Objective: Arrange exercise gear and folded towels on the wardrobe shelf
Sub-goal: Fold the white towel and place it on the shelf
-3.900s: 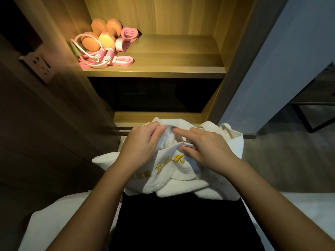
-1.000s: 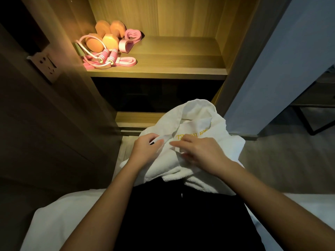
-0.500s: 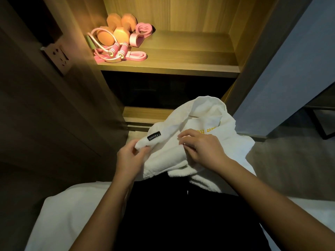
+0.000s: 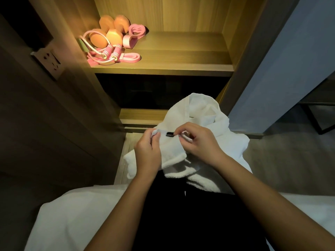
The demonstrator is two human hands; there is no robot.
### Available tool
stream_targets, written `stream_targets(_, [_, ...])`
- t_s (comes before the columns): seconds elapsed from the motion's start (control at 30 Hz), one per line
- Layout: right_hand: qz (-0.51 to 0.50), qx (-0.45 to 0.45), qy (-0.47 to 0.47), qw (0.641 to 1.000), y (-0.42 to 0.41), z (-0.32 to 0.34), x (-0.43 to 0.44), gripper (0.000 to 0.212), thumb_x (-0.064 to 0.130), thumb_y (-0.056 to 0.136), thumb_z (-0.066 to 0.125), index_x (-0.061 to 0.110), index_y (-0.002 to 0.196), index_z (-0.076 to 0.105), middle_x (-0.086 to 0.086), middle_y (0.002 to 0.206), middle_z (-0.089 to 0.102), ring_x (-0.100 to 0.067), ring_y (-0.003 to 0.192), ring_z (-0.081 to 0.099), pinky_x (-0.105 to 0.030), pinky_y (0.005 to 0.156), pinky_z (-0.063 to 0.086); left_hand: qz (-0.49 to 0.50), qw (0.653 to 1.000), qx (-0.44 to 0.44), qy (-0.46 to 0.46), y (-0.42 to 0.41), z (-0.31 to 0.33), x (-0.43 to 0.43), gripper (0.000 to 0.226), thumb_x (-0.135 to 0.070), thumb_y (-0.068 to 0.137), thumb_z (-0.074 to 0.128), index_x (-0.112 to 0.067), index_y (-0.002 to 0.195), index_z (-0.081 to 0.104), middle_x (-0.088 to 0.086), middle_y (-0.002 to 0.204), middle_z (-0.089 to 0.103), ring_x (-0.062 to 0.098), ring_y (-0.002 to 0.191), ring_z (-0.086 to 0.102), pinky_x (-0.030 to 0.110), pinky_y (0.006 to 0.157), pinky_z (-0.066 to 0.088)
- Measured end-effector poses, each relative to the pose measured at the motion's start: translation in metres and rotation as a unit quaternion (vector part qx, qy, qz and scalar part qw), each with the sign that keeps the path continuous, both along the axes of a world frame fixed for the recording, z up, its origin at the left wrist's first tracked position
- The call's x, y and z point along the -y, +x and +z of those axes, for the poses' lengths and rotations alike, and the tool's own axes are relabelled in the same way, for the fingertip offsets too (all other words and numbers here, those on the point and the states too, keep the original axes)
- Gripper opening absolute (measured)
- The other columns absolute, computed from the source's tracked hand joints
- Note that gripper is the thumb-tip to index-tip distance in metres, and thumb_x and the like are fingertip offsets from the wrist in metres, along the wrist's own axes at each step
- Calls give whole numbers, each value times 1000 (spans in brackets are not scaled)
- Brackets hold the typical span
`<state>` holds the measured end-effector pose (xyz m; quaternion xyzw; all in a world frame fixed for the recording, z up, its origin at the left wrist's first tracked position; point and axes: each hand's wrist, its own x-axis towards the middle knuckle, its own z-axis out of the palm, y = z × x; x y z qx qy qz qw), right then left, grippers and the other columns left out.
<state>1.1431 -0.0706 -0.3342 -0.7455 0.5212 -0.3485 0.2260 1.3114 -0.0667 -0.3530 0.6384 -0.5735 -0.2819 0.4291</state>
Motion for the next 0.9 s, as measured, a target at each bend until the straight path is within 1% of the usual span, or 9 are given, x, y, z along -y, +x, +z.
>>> stream_targets(0.13, [38, 17, 34, 999, 1, -5, -2, 20, 4, 86, 68, 19, 95, 77, 12, 97, 72, -9, 91, 67, -41, 75, 54, 23, 1000, -17, 5, -6, -3, 11, 16, -25, 100, 49, -15, 94, 60, -9, 75, 58, 6, 67, 53, 6, 54, 37])
stream_targets(0.23, [48, 60, 98, 992, -1, -5, 1, 21, 3, 87, 63, 17, 92, 77, 12, 93, 72, -11, 89, 67, -44, 79, 53, 21, 999, -21, 14, -5, -2, 17, 18, -25, 100, 50, -16, 86, 56, -14, 67, 51, 4, 60, 48, 8, 50, 35])
stream_targets(0.33, [47, 51, 123, 990, 2, -5, 6, 18, 8, 90, 60, 20, 92, 74, 11, 92, 72, -12, 87, 66, -45, 81, 52, -21, 999, 7, 31, -3, 0, 18, 23, -21, 101, 48, -15, 79, 52, -11, 64, 50, 3, 58, 46, 13, 49, 33])
stream_targets(0.4, [48, 28, 126, 990, 5, -6, 8, 14, 17, 93, 60, 20, 86, 72, 8, 82, 70, -13, 76, 62, -45, 75, 51, -49, 998, 25, 39, -4, 3, 18, 26, -17, 101, 47, -18, 75, 48, -11, 64, 49, 1, 59, 47, 12, 51, 34])
stream_targets(0.47, [45, 17, 125, 991, 8, -7, 8, 26, 29, 94, 58, 25, 69, 62, 7, 63, 58, -11, 61, 51, -43, 64, 46, -74, 994, 32, 69, -3, 7, 18, 25, -17, 102, 45, -15, 77, 51, -6, 67, 52, 5, 63, 47, 14, 52, 34])
stream_targets(0.53, [31, 14, 126, 991, 11, -8, 9, 39, 38, 95, 56, 20, 61, 51, 3, 54, 47, -10, 54, 42, -40, 58, 41, -81, 993, 26, 86, 1, 12, 18, 24, -19, 102, 44, -13, 81, 54, -4, 70, 54, 10, 66, 47, 21, 56, 36])
stream_targets(0.67, [5, -16, 127, 992, 14, -11, 10, 50, 48, 93, 57, 9, 62, 51, -5, 53, 47, -12, 51, 39, -35, 53, 34, -60, 991, -25, 117, 9, 23, 12, 12, -23, 98, 53, -15, 92, 59, -3, 75, 62, 13, 72, 56, 26, 59, 43])
stream_targets(0.77, [-14, -35, 132, 990, 14, -14, 10, 49, 53, 91, 56, 14, 63, 55, -2, 55, 51, -13, 54, 45, -34, 54, 35, -82, 989, -17, 119, 13, 29, 6, 14, -21, 96, 58, -13, 87, 65, 1, 76, 67, 18, 73, 61, 28, 60, 47])
stream_targets(0.9, [-40, -49, 141, 988, 14, -18, 7, 45, 59, 90, 53, 25, 60, 54, 1, 56, 54, -12, 57, 50, -34, 56, 39, -98, 991, 46, 80, 17, 34, 0, 18, -17, 95, 58, -9, 88, 73, 1, 77, 70, 20, 76, 62, 30, 69, 47])
